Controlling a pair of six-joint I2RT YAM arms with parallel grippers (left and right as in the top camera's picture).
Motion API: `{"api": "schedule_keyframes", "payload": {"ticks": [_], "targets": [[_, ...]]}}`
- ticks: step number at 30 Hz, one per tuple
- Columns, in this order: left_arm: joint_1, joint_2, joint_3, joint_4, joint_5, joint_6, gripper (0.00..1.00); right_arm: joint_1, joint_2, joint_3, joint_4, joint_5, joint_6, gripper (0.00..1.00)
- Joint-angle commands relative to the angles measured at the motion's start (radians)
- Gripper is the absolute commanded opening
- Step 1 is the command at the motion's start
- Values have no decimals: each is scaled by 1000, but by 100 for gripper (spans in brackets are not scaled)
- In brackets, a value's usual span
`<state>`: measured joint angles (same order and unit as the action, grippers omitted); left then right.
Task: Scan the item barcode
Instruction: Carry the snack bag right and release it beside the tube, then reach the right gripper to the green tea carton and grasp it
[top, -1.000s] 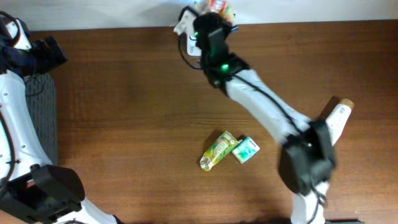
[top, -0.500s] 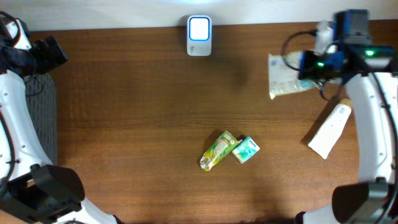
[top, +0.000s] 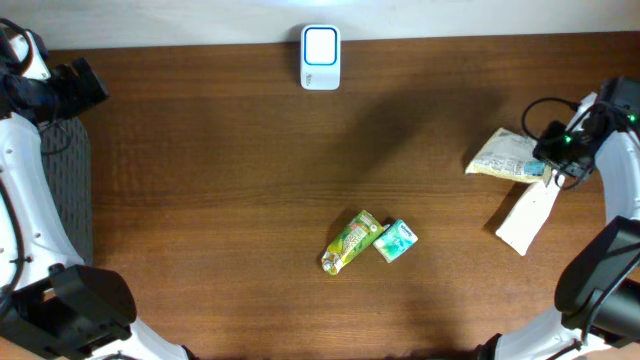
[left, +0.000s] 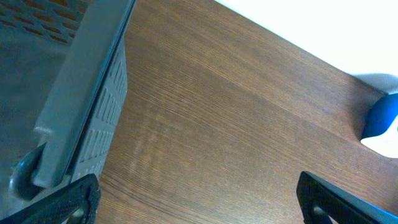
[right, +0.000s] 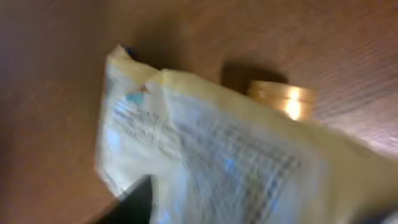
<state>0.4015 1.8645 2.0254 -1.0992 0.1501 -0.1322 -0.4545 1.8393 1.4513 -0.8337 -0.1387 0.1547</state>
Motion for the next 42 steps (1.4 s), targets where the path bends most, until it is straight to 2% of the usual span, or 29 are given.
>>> {"api": "schedule_keyframes", "payload": {"ticks": [1,2,3,9,13,16,19,22,25,26,28,30,32,34,35,38,42], "targets": [[10,3,2,2,-15,-2,99,-6,-13,61,-69,21,8,73],[10,3,2,2,-15,-2,99,-6,-15,95,-117,26,8,93],[10,3,2,2,-15,-2,99,-6,-16,123,-154,29,8,99],[10,3,2,2,-15,-2,99,48,-44,357,-500,-49,12,99],[10,3,2,2,-15,-2,99,163,-48,317,-555,-237,11,99],[10,3,2,2,-15,-2,99,290,-46,241,-536,-280,-23,100],[10,3,2,2,-15,-2,99,446,-46,142,-492,-286,4,88],[10,3,2,2,-15,-2,99,625,-46,32,-394,-296,102,80],[10,3,2,2,-15,-2,99,778,-46,-64,-309,-294,203,76],[10,3,2,2,-15,-2,99,813,-46,-85,-311,-283,222,76],[10,3,2,2,-15,-2,99,874,-46,-135,-335,-251,248,67],[10,3,2,2,-15,-2,99,893,-46,-165,-346,-251,249,52],[10,3,2,2,-15,-2,99,899,-46,-185,-351,-251,255,28],[10,3,2,2,-15,-2,99,911,-46,-201,-353,-251,256,9],[10,3,2,2,-15,-2,99,921,-46,-205,-354,-249,259,4],[10,3,2,2,-15,-2,99,956,-46,-234,-354,-175,340,4],[10,3,2,2,-15,-2,99,994,-41,-293,-228,-137,435,4]]}}
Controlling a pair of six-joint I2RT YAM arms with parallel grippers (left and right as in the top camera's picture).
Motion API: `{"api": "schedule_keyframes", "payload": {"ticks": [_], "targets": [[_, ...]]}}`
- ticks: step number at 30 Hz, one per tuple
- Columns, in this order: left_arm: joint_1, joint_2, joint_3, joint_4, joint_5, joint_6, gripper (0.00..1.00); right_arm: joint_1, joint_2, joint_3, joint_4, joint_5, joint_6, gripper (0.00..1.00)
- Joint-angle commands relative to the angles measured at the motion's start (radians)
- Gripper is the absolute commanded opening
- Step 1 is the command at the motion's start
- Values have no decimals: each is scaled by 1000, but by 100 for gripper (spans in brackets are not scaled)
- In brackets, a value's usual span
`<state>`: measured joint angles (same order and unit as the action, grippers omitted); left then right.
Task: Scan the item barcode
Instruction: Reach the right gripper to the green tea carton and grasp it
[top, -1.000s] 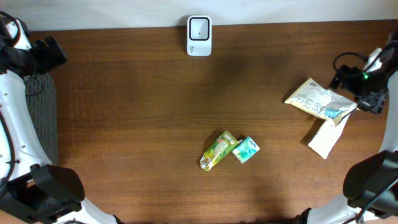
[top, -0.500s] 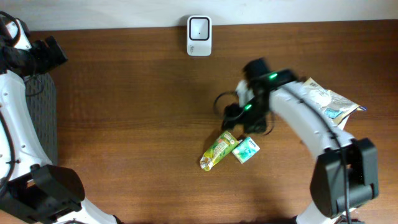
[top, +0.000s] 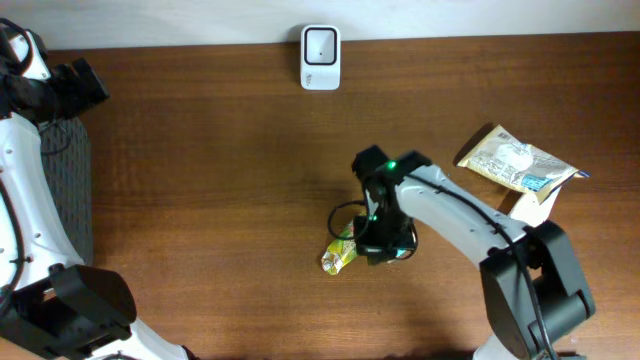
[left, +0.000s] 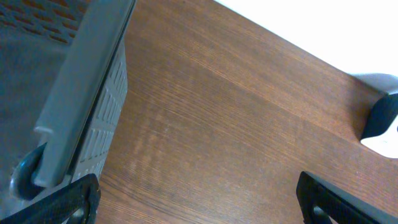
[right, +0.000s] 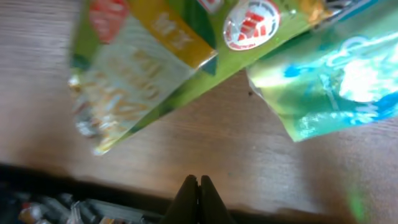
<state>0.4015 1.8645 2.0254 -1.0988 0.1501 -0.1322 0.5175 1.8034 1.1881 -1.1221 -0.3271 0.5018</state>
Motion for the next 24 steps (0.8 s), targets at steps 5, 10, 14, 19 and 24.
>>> {"api": "schedule_keyframes", "payload": {"ticks": [5,10,14,19,24], "targets": [[10,3,2,1,-15,-2,99,8,38,-40,248,153,117,4],[10,3,2,1,-15,-2,99,-103,44,-38,403,122,79,4],[10,3,2,1,-15,-2,99,-139,56,-38,657,-7,-8,15],[10,3,2,1,-15,-2,99,-130,57,-29,621,-98,-85,49],[10,3,2,1,-15,-2,99,-153,47,117,313,-174,-185,76]]}}
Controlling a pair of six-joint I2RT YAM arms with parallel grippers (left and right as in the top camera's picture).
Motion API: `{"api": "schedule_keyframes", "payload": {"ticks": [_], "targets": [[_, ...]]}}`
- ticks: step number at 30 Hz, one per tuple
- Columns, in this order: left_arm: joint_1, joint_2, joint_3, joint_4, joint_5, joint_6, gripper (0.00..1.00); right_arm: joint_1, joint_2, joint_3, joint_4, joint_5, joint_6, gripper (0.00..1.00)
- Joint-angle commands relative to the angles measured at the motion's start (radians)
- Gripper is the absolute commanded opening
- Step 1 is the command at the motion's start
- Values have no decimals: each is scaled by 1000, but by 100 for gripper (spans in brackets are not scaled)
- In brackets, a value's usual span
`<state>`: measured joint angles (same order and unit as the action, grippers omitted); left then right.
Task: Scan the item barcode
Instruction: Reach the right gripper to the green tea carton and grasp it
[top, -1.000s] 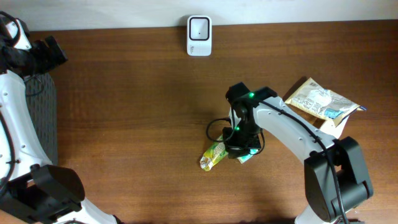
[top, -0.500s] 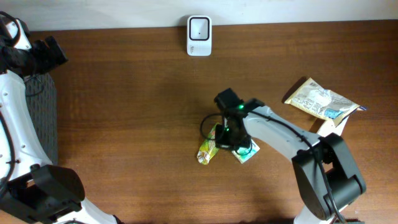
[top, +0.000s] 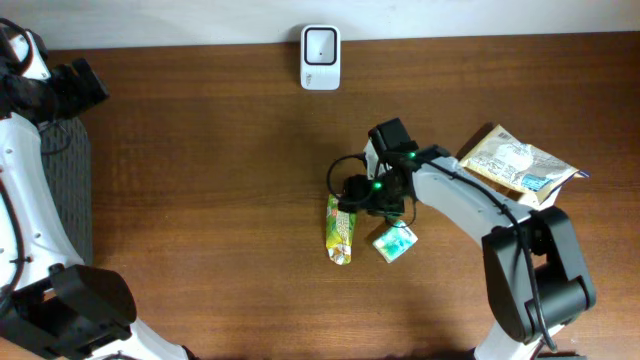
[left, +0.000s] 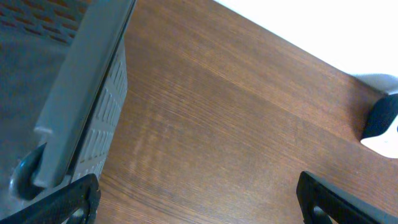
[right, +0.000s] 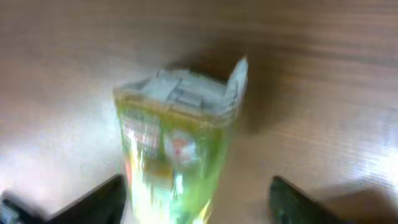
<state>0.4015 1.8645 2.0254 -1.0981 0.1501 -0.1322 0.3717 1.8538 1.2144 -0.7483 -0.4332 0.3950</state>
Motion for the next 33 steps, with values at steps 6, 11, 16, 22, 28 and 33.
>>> {"api": "schedule_keyframes", "payload": {"ticks": [6,11,16,22,28,33], "targets": [[10,3,2,0,-15,-2,99,137,0,86,-191,-11,-13,80],[10,3,2,0,-15,-2,99,245,0,-37,-132,135,200,74],[10,3,2,0,-15,-2,99,221,2,-119,-38,130,240,47],[10,3,2,0,-15,-2,99,203,17,-117,-14,110,237,53],[10,3,2,0,-15,-2,99,181,21,-97,43,78,159,39],[10,3,2,0,-15,-2,99,181,29,-97,42,73,160,4]]}}
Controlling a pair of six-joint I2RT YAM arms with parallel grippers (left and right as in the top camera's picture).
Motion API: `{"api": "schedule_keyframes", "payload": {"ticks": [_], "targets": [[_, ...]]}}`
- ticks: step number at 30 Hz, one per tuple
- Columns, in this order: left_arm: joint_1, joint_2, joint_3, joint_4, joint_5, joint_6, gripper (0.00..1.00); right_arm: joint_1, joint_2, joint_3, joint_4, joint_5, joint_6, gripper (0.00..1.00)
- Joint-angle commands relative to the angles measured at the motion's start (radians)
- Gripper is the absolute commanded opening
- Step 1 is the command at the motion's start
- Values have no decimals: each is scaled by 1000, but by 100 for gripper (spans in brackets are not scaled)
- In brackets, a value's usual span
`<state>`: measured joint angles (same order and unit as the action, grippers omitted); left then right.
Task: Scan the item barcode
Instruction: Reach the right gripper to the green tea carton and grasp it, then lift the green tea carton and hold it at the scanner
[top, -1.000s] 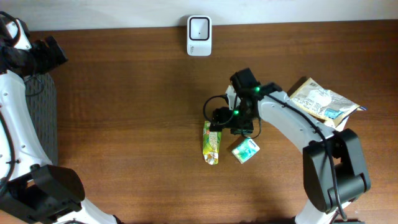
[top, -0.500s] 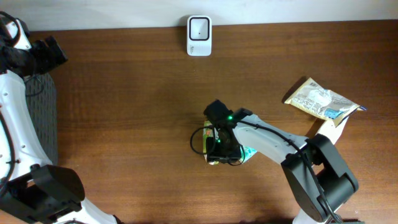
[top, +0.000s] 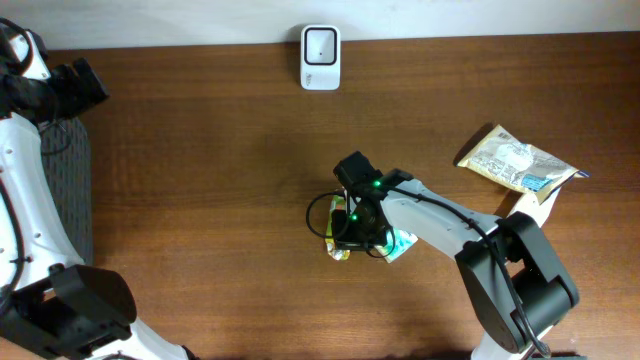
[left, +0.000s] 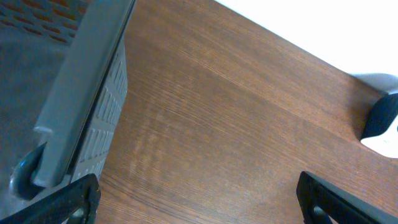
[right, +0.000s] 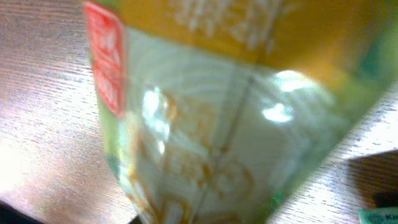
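A green and yellow snack pouch (top: 338, 248) lies on the table, mostly hidden under my right gripper (top: 352, 216). In the right wrist view the pouch (right: 211, 118) fills the frame, blurred and very close, and no fingers show, so the grip is unclear. The white barcode scanner (top: 320, 45) stands at the table's far edge, and its dark corner (left: 380, 118) shows in the left wrist view. My left gripper (left: 199, 205) hangs open over bare wood at the far left, with nothing between its fingers.
A small teal packet (top: 402, 243) lies just right of the pouch. A pale printed bag (top: 515, 160) rests on a white packet (top: 528, 205) at the right. A grey basket (top: 65, 185) stands at the left edge, with its rim (left: 81, 93) close to my left gripper.
My right gripper has moved from just above the pouch's far end down onto the pouch, which now fills its view. The pouch, the teal packet and the left arm have not moved.
My right gripper was first at the far right, at the pale bag. Then it stood shut beside the slanted pouch and the teal packet. Later the pouch lay turned lengthwise, with the gripper open at its far end. Now the gripper is down on the pouch.
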<state>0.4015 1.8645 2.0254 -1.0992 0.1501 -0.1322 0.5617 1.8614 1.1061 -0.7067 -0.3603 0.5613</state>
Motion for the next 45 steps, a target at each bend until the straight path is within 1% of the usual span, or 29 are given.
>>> {"api": "schedule_keyframes", "payload": {"ticks": [1,4,5,7,9,10,12,18,20,23,28,35,36,39,41,44,45], "targets": [[10,3,2,2,-15,-2,99,-9,21,11,0,-9,-6,4],[10,3,2,2,-15,-2,99,-29,13,26,-7,-58,-9,4],[10,3,2,2,-15,-2,99,-41,3,38,-3,-100,-45,4],[10,3,2,2,-15,-2,99,-69,-31,90,-1,-240,-208,4],[10,3,2,2,-15,-2,99,-98,-70,153,-4,-441,-388,4],[10,3,2,2,-15,-2,99,-115,-91,188,-7,-576,-489,4],[10,3,2,2,-15,-2,99,-143,-116,240,-7,-760,-578,4],[10,3,2,2,-15,-2,99,-185,-127,337,40,-1020,-588,4],[10,3,2,2,-15,-2,99,-207,-127,364,62,-1134,-587,4],[10,3,2,2,-15,-2,99,-238,-127,380,60,-1192,-583,4],[15,3,2,2,-15,-2,99,-285,-127,385,61,-1192,-576,4],[14,3,2,2,-15,-2,99,-294,-127,386,85,-1173,-576,4],[14,3,2,2,-15,-2,99,-293,-127,385,81,-1113,-576,4],[14,3,2,2,-15,-2,99,-248,-125,385,-6,-632,-515,4],[14,3,2,2,-15,-2,99,-199,-125,386,-59,-378,-489,4],[14,3,2,2,-15,-2,99,-155,-121,440,-155,-151,-470,4],[14,3,2,2,-15,-2,99,-149,-114,504,-220,-44,-471,4]]}}
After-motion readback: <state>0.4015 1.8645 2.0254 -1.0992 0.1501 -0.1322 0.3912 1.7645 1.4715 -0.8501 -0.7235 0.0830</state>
